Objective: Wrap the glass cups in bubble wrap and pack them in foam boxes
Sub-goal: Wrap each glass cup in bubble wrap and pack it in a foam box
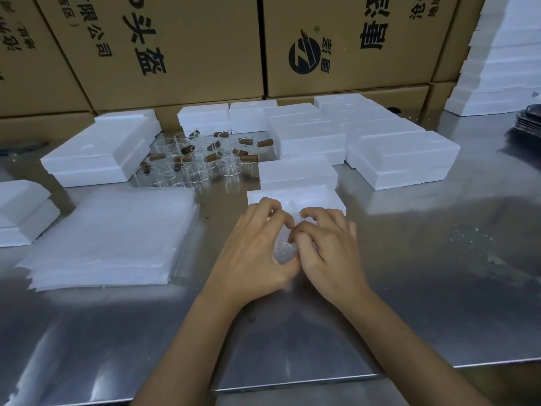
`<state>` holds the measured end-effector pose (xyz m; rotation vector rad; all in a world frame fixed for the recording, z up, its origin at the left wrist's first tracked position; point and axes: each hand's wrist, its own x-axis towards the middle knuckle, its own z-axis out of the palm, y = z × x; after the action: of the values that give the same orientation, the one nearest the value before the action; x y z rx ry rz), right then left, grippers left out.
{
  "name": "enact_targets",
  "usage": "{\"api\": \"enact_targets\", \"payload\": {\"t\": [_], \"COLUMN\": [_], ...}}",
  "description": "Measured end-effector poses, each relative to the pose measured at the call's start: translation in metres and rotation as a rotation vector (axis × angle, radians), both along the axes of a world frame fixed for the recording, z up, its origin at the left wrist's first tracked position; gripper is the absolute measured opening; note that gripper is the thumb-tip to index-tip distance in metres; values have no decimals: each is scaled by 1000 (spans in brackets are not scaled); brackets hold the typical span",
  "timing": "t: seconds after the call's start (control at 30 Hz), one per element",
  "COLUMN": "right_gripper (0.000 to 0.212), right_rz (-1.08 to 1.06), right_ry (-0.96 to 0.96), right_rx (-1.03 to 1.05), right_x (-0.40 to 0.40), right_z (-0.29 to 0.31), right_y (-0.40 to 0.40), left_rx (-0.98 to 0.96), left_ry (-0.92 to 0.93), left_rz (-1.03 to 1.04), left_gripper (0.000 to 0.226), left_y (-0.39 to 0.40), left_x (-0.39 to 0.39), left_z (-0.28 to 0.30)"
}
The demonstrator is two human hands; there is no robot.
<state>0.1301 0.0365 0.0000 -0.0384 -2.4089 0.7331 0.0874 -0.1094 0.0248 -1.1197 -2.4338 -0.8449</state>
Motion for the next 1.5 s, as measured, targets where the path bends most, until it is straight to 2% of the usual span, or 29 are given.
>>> {"api": "enact_targets", "payload": {"t": [0.1,0.2,0.3,0.4,0.47,0.53,0.63,0.83,0.97,1.3,1.37,1.43,1.5], "right_gripper": [33,27,25,20,19,26,35,36,31,26,28,35,54], "right_rz": [18,-68,-187,-141,-66,-57,-94,-210,-243,-194,-172,-123,-119], "right_ry": [95,201,117,59,157,282,395,216,181,168,179,190,118], "right_rx": [-99,-254,-366,-428,-416,-383,-258,48,149,11,-125,-557,-966], "right_x": [1,1,0,0,1,-4,-24,-59,-65,-68,-71,-74,-78], "right_z": [3,6,6,5,6,9,17,10,4,-3,-1,5,10], "right_y": [-2,5,18,20,16,14,14,29,33,36,40,48,60], "left_rx": [-79,-114,-112,2,147,262,319,234,192,231,380,636,832], "left_ry": [-84,-73,-85,-94,-23,107,213,-8,-78,-221,-321,-446,-629], "left_rz": [23,48,58,49,47,46,74,166,232,234,183,151,192], "left_gripper": [36,40,40,29,28,29,38,50,55,52,51,42,36], "left_y": [-2,-2,-1,-1,-1,3,12,20,16,18,18,18,17], "left_x": [-5,-9,-11,-8,-6,-5,-23,-63,-72,-70,-69,-72,-81], "left_z": [-7,-12,-13,-10,-7,-1,12,5,-10,-11,-9,-4,-2]}}
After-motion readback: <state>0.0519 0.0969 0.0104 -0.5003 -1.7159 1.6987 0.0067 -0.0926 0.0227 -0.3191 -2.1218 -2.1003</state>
